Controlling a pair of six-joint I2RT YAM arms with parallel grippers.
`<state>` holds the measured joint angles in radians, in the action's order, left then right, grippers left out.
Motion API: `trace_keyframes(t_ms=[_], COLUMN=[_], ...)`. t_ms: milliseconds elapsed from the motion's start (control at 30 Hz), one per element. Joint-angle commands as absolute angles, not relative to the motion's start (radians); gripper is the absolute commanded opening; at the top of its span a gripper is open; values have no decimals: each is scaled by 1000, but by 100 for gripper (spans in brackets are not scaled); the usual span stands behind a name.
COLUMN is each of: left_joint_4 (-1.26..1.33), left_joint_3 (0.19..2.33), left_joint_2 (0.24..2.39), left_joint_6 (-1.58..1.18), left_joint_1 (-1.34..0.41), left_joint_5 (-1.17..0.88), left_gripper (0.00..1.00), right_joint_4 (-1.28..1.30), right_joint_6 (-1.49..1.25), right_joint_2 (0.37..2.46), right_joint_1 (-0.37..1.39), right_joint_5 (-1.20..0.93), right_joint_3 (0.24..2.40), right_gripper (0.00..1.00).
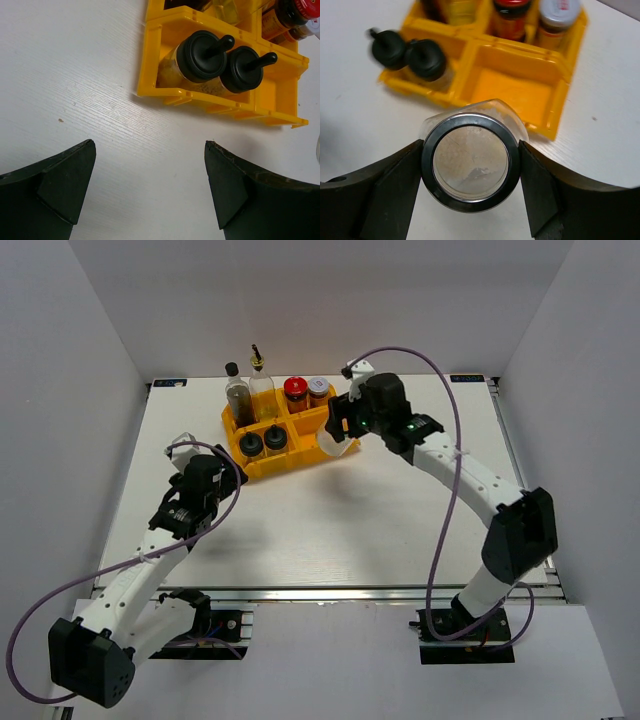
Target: Organize the condiment bottles
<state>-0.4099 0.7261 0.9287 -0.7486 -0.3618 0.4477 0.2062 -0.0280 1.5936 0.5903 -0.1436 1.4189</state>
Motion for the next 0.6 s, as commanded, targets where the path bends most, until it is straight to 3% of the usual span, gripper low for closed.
trace_keyframes(t_ms=[0, 333, 567], left_joint_4=[-397, -403, -403], left_joint_3=[727, 726, 723], left_joint_2=[936, 933, 928], left_joint_6=[-745, -744, -746], left_joint_1=[-357, -357, -357], left_joint_5=[483, 488, 491], left_gripper=[98, 98, 98], right_joint_4=[72, 84, 147], right_joint_6=[-169, -245, -354], right_joint_2=[1662, 1962, 2079], right_joint_1=[632, 666, 686], right_joint_5=[291, 463, 575], right_joint_3=[1544, 1830, 1907], right_gripper=[0, 0, 0])
